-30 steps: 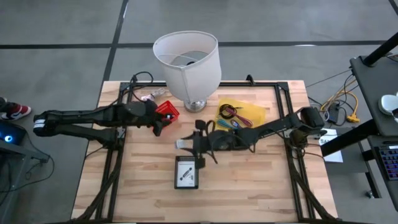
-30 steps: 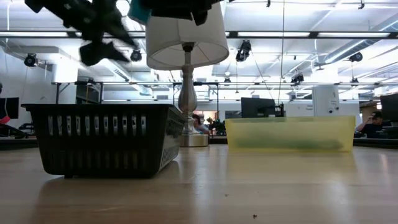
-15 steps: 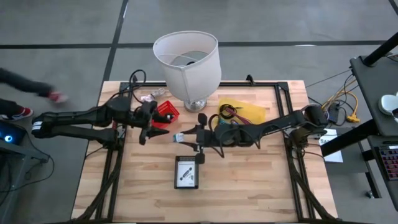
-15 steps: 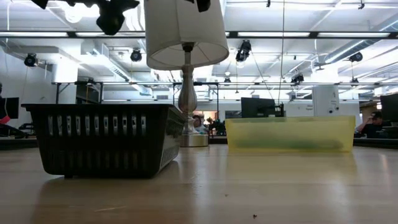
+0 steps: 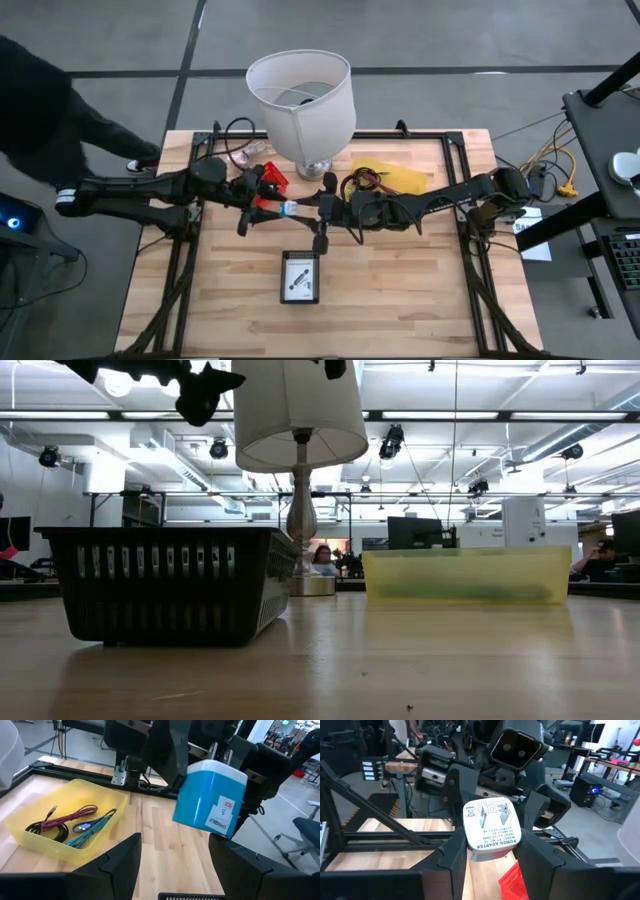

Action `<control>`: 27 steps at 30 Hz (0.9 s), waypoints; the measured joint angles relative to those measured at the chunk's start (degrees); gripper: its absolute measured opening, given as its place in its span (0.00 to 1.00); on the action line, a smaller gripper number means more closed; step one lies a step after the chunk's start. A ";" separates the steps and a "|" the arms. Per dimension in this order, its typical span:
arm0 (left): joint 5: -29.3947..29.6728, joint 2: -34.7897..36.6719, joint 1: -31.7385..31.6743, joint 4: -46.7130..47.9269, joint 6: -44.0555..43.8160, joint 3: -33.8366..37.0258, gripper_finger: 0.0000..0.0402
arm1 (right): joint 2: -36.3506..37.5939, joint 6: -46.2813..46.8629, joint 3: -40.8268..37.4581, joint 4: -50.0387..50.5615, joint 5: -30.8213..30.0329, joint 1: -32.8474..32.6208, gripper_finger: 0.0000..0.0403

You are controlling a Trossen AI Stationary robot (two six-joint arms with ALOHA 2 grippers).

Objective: Pick and place items into bin
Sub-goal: Put the blue charger adapter into the red bin

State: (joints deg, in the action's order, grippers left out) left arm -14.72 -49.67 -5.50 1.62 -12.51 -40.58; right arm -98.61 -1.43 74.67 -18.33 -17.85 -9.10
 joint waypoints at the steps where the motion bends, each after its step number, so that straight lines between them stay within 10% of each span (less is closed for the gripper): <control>1: 0.00 -0.37 0.00 -0.51 0.13 0.00 0.54 | 0.00 -0.03 0.00 0.02 -0.37 0.18 0.32; 27: 4.75 -1.77 0.07 -3.64 2.86 0.00 0.54 | 0.02 3.24 0.11 3.17 -0.42 3.04 0.32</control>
State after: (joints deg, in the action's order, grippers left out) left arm -9.97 -51.44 -5.43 -2.02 -9.65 -40.58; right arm -98.59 1.81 74.78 -15.16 -18.27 -6.06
